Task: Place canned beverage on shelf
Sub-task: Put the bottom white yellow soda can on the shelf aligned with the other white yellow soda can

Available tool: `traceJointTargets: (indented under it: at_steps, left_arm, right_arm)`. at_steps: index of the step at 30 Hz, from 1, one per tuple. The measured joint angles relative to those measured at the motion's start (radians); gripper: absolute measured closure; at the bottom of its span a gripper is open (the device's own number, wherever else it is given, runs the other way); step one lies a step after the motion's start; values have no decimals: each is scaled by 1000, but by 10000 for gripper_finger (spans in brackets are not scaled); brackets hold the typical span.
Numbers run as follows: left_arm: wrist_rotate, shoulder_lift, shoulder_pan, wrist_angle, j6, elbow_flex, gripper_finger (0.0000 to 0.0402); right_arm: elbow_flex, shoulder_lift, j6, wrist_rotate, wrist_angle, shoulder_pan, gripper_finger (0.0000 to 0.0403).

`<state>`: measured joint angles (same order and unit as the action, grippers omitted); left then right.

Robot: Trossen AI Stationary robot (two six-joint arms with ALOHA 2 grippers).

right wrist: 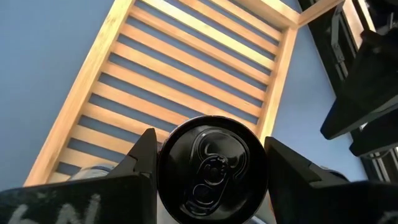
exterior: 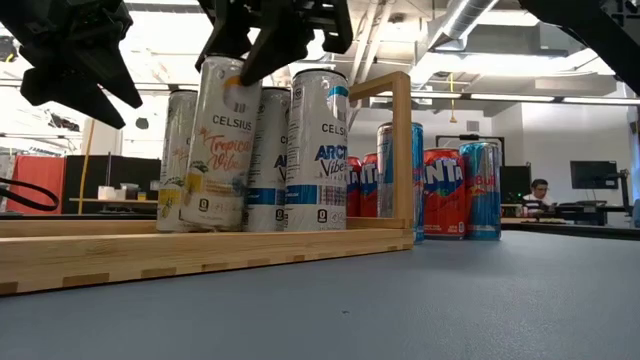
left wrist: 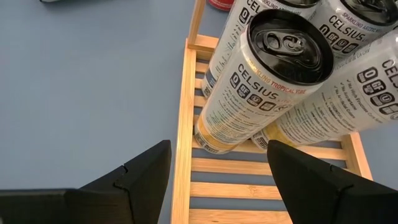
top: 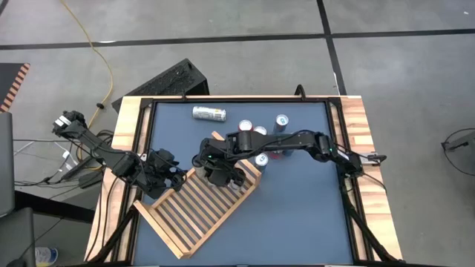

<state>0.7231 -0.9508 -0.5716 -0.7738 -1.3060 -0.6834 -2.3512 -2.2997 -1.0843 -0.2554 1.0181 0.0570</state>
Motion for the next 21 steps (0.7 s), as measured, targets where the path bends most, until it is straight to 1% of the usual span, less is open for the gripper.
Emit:
traceJointTargets:
  at_steps: [12, 17, 21]
  left_arm:
    - [22, 0, 0, 1, 0, 0, 148]
    - [22, 0, 0, 1, 0, 0, 148]
    - [22, 0, 0, 2, 0, 0, 148]
  right_arm:
    - [0, 0, -16, -6, 14, -9, 219]
    - [0, 0, -16, -7, 28, -9, 204]
    - [0, 0, -7, -6, 14, -9, 182]
